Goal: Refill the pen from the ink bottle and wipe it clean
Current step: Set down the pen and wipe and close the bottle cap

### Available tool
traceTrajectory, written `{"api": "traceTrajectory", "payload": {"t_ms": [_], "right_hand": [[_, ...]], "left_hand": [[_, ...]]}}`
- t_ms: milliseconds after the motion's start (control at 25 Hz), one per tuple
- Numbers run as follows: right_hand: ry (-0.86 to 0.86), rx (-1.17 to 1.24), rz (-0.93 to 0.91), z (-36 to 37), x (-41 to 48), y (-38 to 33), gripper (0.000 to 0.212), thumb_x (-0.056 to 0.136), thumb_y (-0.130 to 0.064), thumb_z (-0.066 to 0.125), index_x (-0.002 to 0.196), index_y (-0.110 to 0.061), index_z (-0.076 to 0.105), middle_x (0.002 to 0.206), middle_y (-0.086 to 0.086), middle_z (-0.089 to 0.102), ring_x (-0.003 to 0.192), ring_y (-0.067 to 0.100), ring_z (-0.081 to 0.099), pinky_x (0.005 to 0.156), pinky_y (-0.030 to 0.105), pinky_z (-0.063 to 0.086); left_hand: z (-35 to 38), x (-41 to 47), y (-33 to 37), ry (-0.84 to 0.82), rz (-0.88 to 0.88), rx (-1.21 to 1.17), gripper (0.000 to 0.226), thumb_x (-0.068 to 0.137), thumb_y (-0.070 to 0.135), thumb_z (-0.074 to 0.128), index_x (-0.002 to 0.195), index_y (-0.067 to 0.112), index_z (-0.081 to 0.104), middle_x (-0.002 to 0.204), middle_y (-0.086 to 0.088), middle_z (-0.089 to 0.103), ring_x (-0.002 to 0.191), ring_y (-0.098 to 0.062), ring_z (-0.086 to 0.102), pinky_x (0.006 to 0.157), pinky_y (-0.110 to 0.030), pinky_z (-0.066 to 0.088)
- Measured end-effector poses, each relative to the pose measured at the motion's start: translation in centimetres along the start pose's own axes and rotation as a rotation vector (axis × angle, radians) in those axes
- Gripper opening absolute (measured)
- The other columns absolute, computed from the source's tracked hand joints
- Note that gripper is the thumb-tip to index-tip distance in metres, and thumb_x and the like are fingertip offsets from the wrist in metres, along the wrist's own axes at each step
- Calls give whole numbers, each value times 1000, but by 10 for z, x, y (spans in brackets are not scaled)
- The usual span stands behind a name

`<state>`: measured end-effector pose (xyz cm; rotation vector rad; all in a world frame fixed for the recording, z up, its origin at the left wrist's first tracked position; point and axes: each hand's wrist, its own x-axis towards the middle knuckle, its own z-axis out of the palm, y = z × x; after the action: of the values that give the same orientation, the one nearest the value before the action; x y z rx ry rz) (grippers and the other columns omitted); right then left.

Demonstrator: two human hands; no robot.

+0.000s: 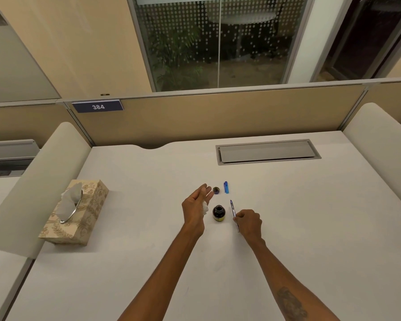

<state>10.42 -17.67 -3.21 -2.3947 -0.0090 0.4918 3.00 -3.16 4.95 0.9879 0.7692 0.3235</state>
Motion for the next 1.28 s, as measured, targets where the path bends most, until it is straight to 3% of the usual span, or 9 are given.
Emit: {"api": "traceTrajectory", "payload": {"t_ms": [160,360,520,680,840,920,1000,1160,1280], "right_hand": [[-12,-72,-9,11,-1,1,16,87,-8,63,88,-7,78,86,12,76,81,28,70,66,24,38],[7,-136,-13,17,-3,0,20,91,-7,58,89,-6,78,87,11,76,69,21,60,63,25,39],[-9,-163,-25,20,-1,-2,18,91,-10,60,88,-6,77,86,10,76,78,24,68,62,25,39],[-9,-145,-27,23,-2,-1,17,91,-13,62,86,-4,75,85,11,74,70,22,59,58,27,33],[16,-62,0,21,-2,0,26,89,-18,66,65,-7,62,67,7,62,67,26,59,56,30,32],[88,-31,-46,14,-8,-4,15,92,-20,65,84,-8,69,83,9,65,81,26,62,67,30,41],[180,44,-138,7,-17,-13,24,95,-21,61,112,-5,68,105,12,67,100,28,62,81,30,43],[303,237,-338,-19,-30,-52,19,97,-18,58,107,-7,70,102,9,69,90,23,65,78,28,50],[21,466,-436,-46,-44,-82,19,96,-25,60,99,-11,73,91,4,73,75,15,69,69,22,55]], "left_hand": [[-1,-2,0,-13,-9,9,24,96,20,62,119,17,68,110,3,74,105,-14,71,94,-31,49],[-4,-3,-1,-21,-9,4,29,94,19,64,123,12,66,114,1,73,108,-16,70,99,-31,48],[-7,-3,1,-29,-7,-1,27,94,18,65,121,13,68,113,1,74,104,-13,71,97,-29,49],[-8,-4,3,-46,5,21,26,98,23,59,121,14,68,110,5,75,107,-13,71,95,-29,49],[-6,-7,4,-54,17,33,32,100,26,56,127,11,64,116,1,74,111,-14,69,96,-29,49],[-4,-9,6,-72,16,27,35,99,25,56,129,8,62,116,0,73,109,-12,70,98,-29,50],[-1,-11,8,-92,24,33,38,99,25,56,131,6,60,116,0,72,106,-10,71,104,-32,48],[6,-18,16,-118,57,76,42,100,33,49,134,10,58,127,-2,67,113,-11,67,105,-33,47],[11,-24,26,-124,90,78,42,102,41,43,133,17,59,128,2,68,121,-14,63,92,-27,48]]}}
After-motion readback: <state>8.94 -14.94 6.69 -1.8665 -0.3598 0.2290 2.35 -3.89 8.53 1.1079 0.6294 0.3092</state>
